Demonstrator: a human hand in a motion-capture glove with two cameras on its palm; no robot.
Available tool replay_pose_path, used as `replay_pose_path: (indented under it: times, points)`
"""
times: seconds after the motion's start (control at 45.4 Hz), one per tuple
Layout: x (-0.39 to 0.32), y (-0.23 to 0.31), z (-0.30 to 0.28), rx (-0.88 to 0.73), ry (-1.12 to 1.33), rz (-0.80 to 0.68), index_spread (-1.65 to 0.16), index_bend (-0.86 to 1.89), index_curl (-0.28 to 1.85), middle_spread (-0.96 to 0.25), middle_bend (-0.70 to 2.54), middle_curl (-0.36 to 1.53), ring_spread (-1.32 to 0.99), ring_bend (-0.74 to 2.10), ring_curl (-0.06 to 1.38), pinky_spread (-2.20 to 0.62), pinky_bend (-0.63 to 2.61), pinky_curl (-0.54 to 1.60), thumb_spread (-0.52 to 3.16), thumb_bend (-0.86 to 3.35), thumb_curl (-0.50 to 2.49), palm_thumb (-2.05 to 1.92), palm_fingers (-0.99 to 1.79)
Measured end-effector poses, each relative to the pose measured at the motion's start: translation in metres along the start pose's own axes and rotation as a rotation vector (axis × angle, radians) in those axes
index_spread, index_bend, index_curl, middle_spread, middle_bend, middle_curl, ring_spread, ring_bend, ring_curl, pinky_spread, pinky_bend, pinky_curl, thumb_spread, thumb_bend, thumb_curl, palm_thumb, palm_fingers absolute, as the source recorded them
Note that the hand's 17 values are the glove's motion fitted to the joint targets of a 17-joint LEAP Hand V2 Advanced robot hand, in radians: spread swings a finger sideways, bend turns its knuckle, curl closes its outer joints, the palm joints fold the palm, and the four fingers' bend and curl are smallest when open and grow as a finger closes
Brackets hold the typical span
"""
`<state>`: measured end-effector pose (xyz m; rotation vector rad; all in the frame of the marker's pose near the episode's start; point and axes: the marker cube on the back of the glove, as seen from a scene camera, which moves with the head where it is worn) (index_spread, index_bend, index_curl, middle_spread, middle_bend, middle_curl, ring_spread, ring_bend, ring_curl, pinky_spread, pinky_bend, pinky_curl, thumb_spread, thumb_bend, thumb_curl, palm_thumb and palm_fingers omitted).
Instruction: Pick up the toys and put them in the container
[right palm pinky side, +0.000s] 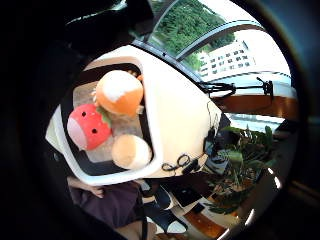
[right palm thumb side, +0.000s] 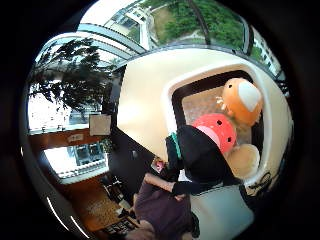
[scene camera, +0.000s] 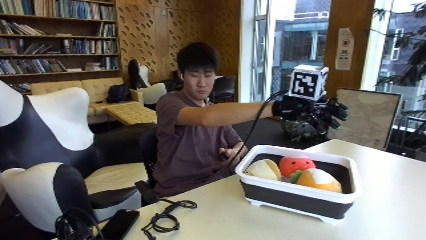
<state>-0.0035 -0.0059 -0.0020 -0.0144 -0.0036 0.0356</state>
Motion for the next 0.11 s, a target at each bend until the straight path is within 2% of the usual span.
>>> replay_pose_path:
  times: [0.11]
  points:
    - [-0.0015,0.0023,0.0023,0.006,0.000,-0.017,-0.17,0.05,0.16,0.07,0.11,0.38,0.01,0.50,0.40,0.03,1.08,0.39,1.27,-0.01,0.44,0.09,-0.30]
